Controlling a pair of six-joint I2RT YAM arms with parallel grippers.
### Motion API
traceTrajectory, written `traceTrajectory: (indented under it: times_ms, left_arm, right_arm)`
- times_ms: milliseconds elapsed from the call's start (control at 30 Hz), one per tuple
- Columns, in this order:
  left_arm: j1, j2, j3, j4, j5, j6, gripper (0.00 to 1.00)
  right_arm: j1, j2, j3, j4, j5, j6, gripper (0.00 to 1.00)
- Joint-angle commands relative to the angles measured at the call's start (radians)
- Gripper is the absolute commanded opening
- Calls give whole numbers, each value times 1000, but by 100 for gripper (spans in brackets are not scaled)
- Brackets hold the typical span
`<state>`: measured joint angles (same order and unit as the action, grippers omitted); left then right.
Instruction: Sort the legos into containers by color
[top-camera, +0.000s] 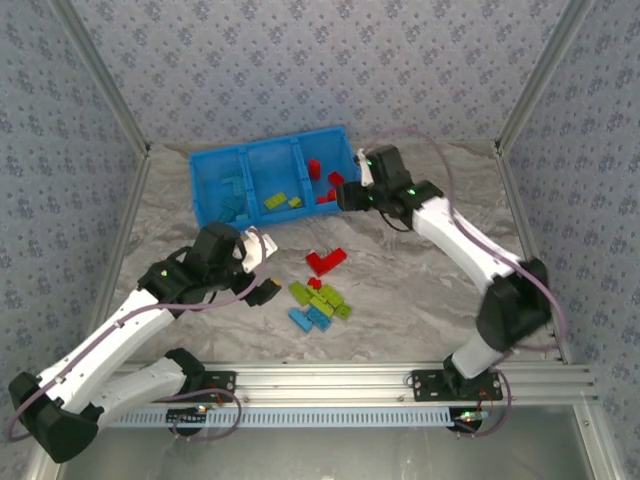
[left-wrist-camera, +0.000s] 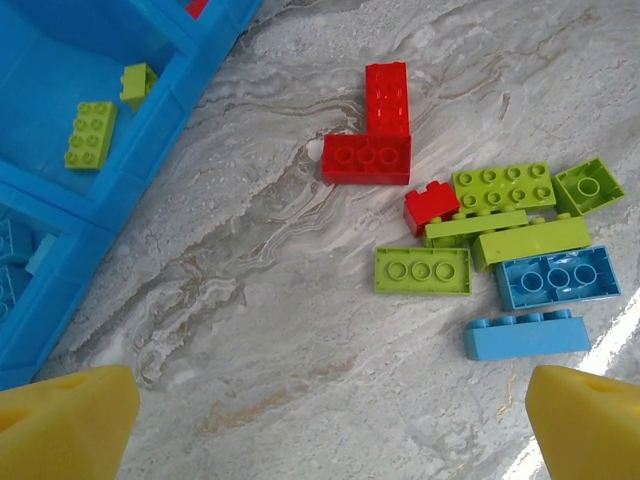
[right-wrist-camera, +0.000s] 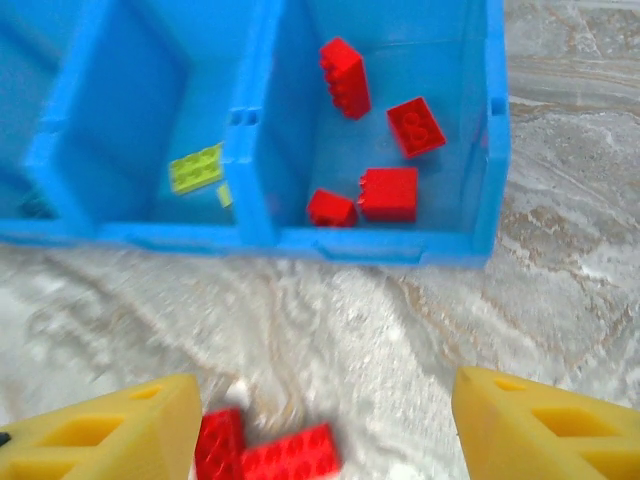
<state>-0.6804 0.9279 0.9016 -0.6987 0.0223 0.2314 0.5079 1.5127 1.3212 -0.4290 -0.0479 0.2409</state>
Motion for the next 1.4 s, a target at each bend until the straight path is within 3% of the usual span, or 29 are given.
traceTrajectory:
  times_ms: [0,100,267,367,500,600,767,1067,1367]
  left_arm:
    - [6,55,67,-31,-42,-147,99]
    - [0,137,115,-52,-19,-376,99]
    - [-77,217,56,116,23,-651,99]
    - [-156,277,26,188,-22,-790,99]
    - [-252,347,-4,154,-148,-951,87]
    - [-306,373,-68,169,-161,-1052,79]
    - [-406,431,-124,238,-97,-941,84]
    - [-415,504,-114,235,-133,-778,95]
    - [-415,582,-114,246,-101,-663,77]
  right_arm:
    - [2,-172,-177,5,-73,40,71]
    - [22,-352,-314,-15,-100,87,74]
    - [58,-561,-461,-80,-130,152,77]
    - [67,-612,-490,-155,-133,171,80]
    - [69,-631,-522,-189,-110,188,82]
    - [69,-622,-537,-178,-113,197,82]
    - [69,-596,-537,-128,-121,203,82]
    - [70,-600,-536,-142,-122,213,83]
    - [79,-587,-511,-152,-149,234,83]
